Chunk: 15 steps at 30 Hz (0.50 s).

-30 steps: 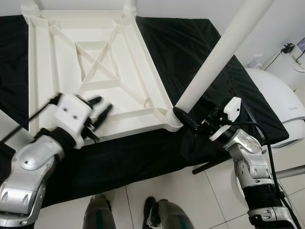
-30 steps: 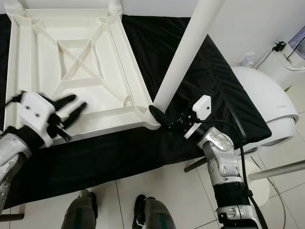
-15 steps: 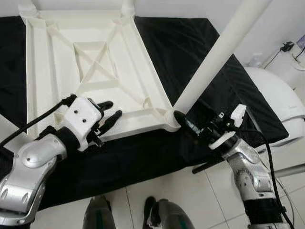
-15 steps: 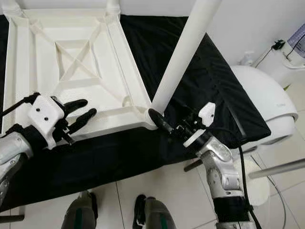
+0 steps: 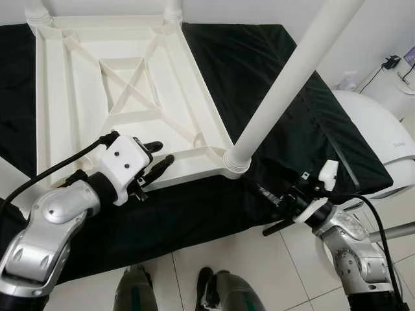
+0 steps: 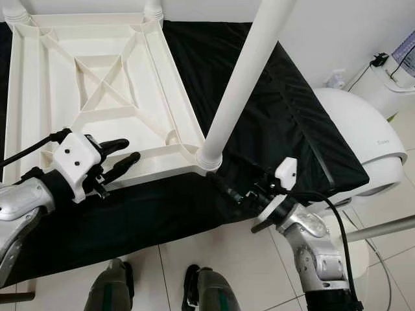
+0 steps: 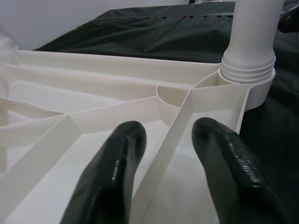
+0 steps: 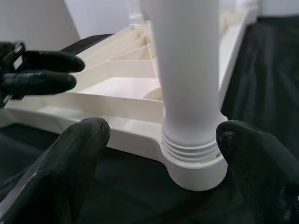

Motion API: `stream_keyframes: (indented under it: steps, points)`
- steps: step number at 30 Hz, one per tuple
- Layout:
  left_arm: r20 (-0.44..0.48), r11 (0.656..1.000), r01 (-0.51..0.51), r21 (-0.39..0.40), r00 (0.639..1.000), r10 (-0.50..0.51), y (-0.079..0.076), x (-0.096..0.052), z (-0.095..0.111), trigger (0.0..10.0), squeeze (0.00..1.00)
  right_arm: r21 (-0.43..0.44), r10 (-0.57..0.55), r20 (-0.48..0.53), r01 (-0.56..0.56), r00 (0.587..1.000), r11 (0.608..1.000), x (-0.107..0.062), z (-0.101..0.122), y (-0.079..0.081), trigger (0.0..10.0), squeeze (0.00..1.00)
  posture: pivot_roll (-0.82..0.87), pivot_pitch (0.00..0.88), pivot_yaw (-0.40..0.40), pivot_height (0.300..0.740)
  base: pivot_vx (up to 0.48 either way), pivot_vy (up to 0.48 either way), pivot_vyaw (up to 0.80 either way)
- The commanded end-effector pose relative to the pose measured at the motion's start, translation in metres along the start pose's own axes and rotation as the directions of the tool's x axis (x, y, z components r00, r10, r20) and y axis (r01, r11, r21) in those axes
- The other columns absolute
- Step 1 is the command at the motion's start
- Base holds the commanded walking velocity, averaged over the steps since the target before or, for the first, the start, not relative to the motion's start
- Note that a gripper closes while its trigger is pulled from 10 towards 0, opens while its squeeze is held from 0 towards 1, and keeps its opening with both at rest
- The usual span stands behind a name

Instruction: Building children table

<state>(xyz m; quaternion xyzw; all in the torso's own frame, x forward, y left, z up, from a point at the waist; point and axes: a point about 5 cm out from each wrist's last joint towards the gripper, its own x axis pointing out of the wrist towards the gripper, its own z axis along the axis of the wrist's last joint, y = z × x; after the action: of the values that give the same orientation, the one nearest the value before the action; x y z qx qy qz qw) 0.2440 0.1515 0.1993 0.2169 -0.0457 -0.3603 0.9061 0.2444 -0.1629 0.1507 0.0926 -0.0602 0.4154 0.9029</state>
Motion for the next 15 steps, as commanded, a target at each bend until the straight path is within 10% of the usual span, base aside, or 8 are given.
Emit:
stream_keyframes:
  steps: [1, 9, 10, 12, 13, 15]
  points:
    - [0.017, 1.000, 0.015, -0.015, 1.000, -0.015, -0.001, 0.001, 0.001, 10.0, 1.00, 0.036, -0.009, 0.003, 0.009, 1.000, 0.999, 0.003, 0.002, 0.004, 10.0, 1.00, 0.08, 0.160, -0.101, 0.740, 0.000, 0.000, 0.00]
    - [0.046, 0.998, 0.015, -0.068, 0.999, -0.012, -0.001, -0.001, 0.004, 10.0, 1.00, 0.005, 0.022, 0.035, -0.022, 0.999, 1.000, 0.010, 0.007, 0.009, 10.0, 1.00, 0.09, 0.156, -0.107, 0.740, 0.000, 0.000, 0.00]
    - [0.042, 0.998, 0.006, -0.062, 0.999, -0.004, -0.004, -0.001, 0.004, 10.0, 0.67, -0.028, 0.002, 0.044, -0.001, 0.999, 1.000, 0.011, 0.008, 0.009, 10.0, 1.00, 0.10, 0.157, -0.108, 0.740, 0.000, 0.000, 0.00]
    - [0.039, 0.998, 0.001, -0.057, 0.999, 0.001, -0.005, -0.002, 0.004, 10.0, 0.67, -0.050, -0.011, 0.050, 0.013, 0.999, 0.999, 0.012, 0.009, 0.009, 10.0, 1.00, 0.10, 0.157, -0.108, 0.740, 0.000, 0.000, 0.00]
    - [0.044, 0.999, 0.010, -0.049, 0.999, -0.008, -0.009, -0.002, 0.005, 10.0, 0.00, -0.078, -0.020, 0.055, 0.024, 0.998, 0.997, 0.013, 0.009, 0.010, 10.0, 0.00, 0.10, 0.159, -0.112, 0.740, 0.000, 0.000, 0.00]
    - [0.050, 0.998, 0.056, -0.029, 0.997, -0.055, -0.017, -0.002, 0.006, 10.0, 0.00, -0.109, -0.023, 0.042, 0.027, 0.999, 0.994, 0.014, 0.005, 0.016, 10.0, 0.00, 0.10, 0.160, -0.114, 0.740, 0.000, 0.000, 0.00]
